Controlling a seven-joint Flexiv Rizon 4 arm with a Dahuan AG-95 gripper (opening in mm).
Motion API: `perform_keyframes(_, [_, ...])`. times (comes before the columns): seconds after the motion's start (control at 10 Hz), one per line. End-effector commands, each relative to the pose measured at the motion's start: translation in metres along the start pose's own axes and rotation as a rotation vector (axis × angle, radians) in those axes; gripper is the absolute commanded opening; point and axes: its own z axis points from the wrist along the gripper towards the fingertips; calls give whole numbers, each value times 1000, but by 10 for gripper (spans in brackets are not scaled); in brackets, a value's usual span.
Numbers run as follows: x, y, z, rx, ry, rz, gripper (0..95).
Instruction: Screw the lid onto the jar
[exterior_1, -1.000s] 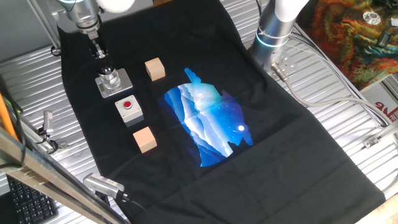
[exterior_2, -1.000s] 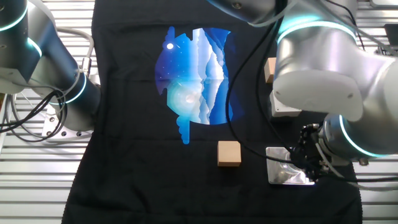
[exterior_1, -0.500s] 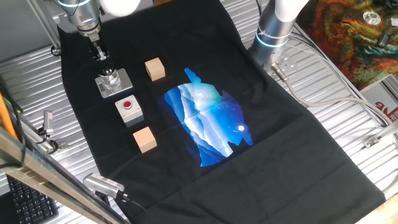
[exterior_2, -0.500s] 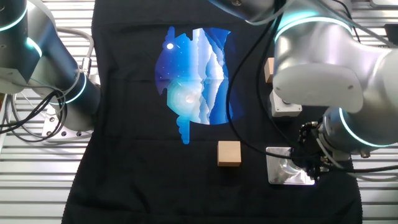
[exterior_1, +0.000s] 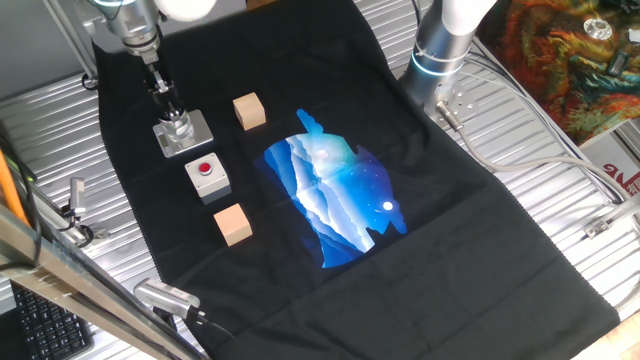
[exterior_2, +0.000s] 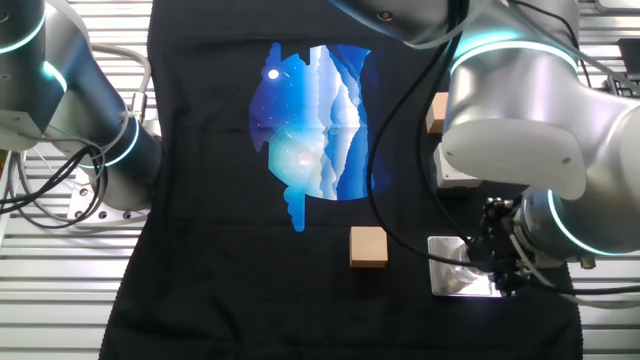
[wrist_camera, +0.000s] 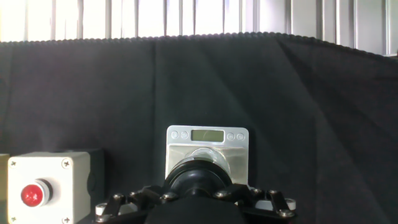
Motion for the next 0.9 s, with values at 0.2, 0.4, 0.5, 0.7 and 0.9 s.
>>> perform_keyframes(0.2, [0, 0, 1, 4, 2, -7, 760])
perform_keyframes(0.4, [0, 0, 0, 20, 6, -14, 760])
perform_keyframes(0.5, [0, 0, 0, 36, 11, -20, 760])
perform_keyframes(0.7, [0, 1, -3, 45, 19, -25, 760])
perform_keyframes(0.9, [0, 0, -5, 53, 19, -31, 760])
